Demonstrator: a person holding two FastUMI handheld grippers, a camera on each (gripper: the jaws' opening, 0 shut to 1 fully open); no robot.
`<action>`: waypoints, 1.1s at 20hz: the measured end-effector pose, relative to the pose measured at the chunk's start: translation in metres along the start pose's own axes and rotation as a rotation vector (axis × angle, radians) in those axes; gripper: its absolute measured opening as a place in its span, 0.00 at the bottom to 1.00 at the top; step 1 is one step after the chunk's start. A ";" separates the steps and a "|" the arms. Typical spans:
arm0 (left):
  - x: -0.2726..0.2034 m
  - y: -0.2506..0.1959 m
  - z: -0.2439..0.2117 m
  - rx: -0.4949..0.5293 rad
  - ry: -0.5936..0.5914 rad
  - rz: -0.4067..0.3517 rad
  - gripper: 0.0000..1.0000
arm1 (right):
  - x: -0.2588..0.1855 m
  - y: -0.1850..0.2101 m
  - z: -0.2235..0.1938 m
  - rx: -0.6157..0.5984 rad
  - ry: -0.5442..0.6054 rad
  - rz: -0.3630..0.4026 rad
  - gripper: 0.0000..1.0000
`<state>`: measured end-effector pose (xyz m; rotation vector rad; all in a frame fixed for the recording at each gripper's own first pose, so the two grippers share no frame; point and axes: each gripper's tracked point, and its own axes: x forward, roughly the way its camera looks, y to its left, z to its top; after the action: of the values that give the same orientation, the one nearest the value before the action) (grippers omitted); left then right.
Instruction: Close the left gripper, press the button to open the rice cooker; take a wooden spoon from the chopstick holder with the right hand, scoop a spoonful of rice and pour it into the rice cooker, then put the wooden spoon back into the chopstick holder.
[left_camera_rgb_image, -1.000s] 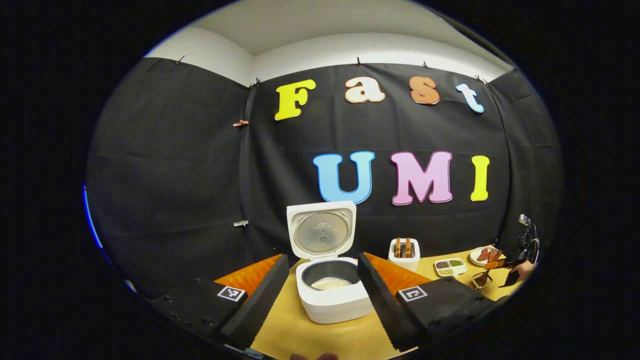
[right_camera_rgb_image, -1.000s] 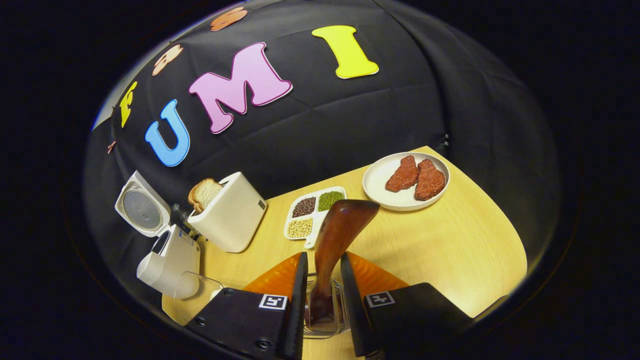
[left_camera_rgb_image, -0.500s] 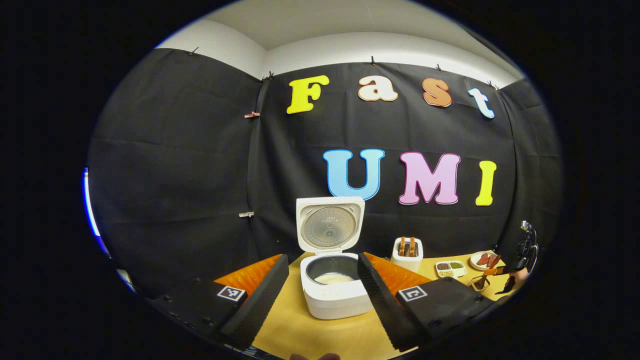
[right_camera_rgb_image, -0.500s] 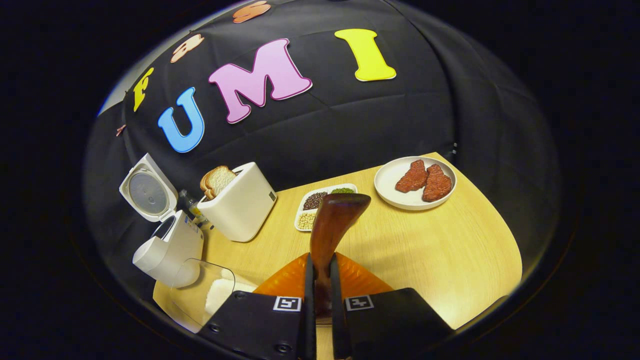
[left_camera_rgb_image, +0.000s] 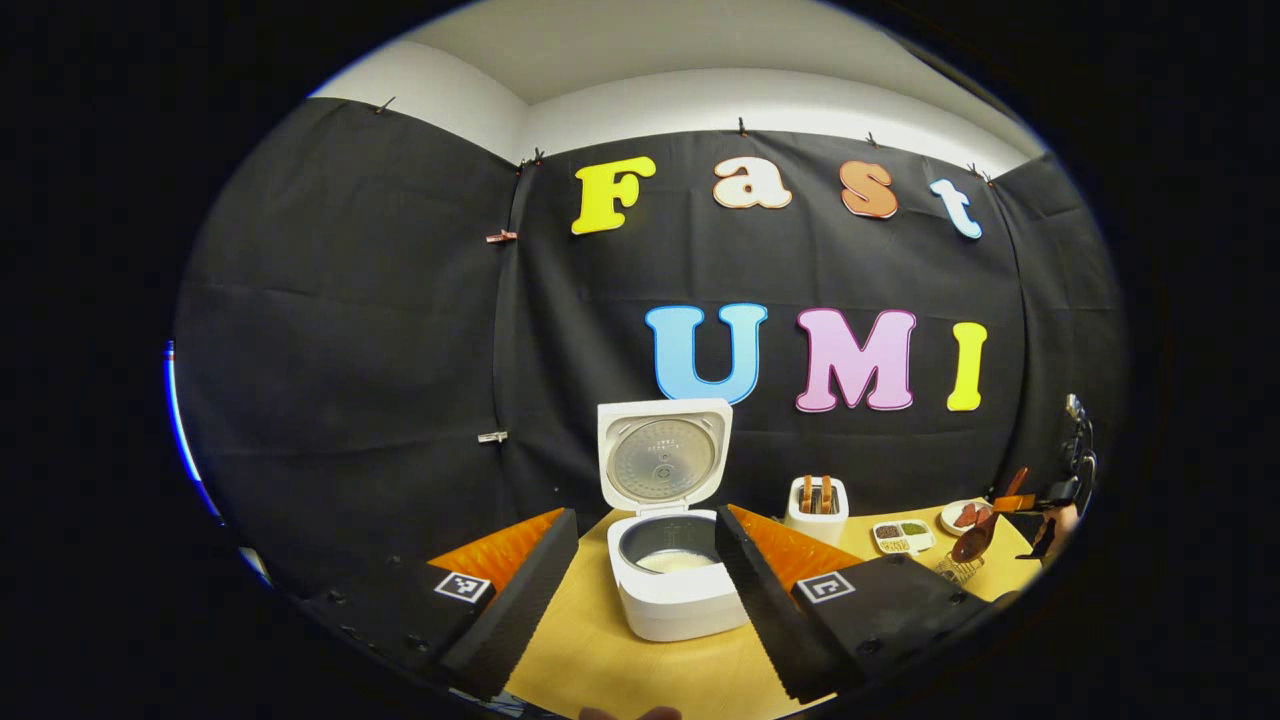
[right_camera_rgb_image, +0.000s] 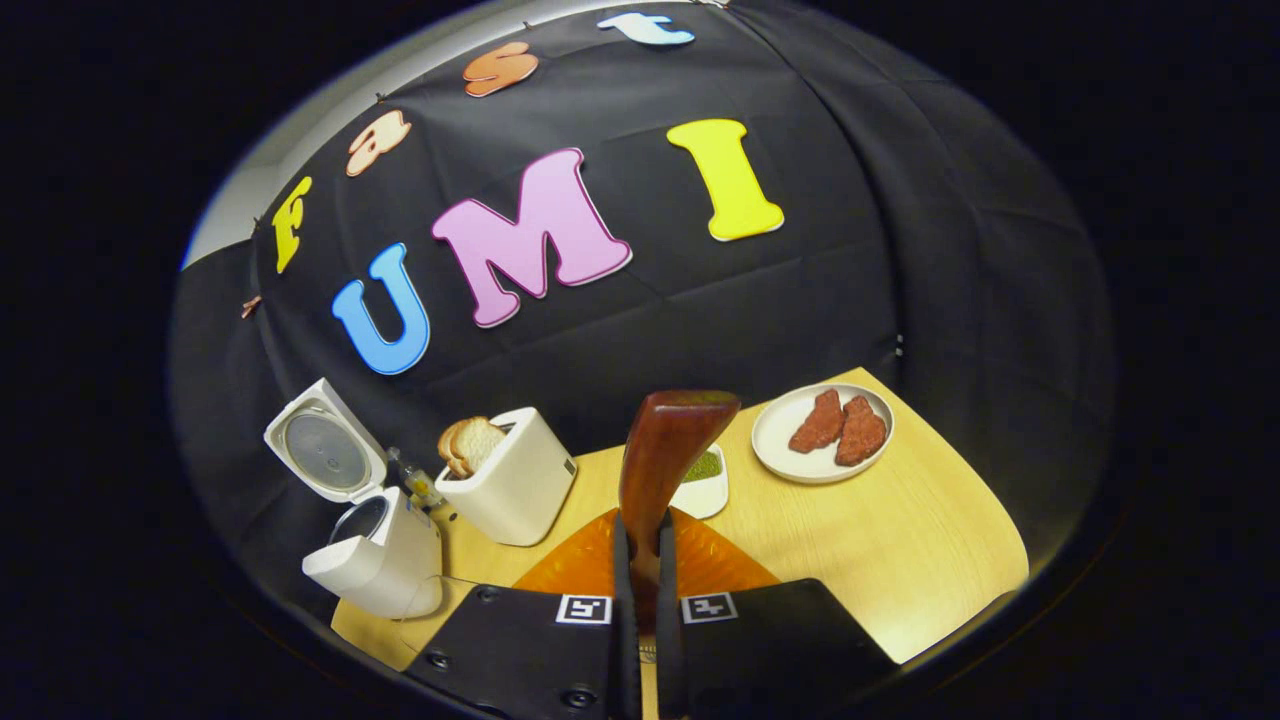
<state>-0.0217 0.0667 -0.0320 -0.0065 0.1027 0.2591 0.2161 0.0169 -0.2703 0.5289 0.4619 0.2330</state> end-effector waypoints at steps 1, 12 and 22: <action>0.001 0.002 0.000 0.000 -0.002 -0.006 0.95 | -0.005 0.014 0.005 -0.011 -0.012 0.018 0.11; 0.012 0.020 -0.003 0.010 -0.015 -0.123 0.95 | -0.007 0.144 -0.076 -0.359 0.066 0.073 0.11; 0.024 0.047 -0.025 -0.012 0.010 -0.161 0.96 | 0.029 0.138 -0.169 -0.649 0.205 -0.097 0.11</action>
<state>-0.0133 0.1182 -0.0587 -0.0277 0.1105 0.0986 0.1469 0.2152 -0.3363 -0.1539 0.5756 0.3281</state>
